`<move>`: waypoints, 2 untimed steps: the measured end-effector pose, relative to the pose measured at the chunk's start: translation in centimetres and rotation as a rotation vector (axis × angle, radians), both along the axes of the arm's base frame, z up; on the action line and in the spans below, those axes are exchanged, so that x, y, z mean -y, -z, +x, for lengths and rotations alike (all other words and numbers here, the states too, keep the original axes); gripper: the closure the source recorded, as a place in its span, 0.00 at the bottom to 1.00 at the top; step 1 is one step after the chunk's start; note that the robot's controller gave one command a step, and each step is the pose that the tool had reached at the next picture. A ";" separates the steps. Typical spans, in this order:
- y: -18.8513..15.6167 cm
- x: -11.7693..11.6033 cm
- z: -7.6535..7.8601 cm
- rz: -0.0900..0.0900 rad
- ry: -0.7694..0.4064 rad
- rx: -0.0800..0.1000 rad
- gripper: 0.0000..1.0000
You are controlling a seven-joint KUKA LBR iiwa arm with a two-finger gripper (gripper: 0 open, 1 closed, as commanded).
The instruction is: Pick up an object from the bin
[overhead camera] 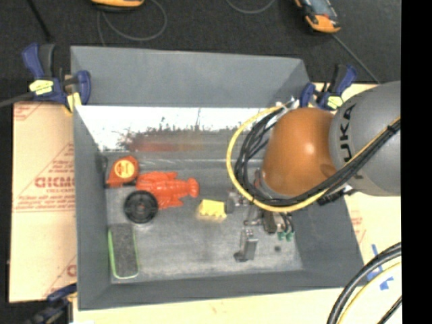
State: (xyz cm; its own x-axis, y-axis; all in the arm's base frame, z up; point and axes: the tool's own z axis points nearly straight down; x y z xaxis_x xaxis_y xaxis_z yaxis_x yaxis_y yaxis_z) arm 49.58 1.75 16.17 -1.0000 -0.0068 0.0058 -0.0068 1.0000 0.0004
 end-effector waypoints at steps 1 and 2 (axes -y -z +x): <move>-0.4 0.0 0.2 0.000 0.000 0.008 0.00; 6.3 0.9 5.2 0.001 0.112 0.015 0.00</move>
Offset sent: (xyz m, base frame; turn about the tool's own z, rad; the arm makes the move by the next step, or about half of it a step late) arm 0.0671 -0.0118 -0.0917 0.1528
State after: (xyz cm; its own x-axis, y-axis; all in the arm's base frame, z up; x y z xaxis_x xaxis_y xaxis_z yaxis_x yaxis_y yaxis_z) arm 54.79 0.88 9.85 -0.9944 0.1054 -0.0096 0.1054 0.9944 0.0018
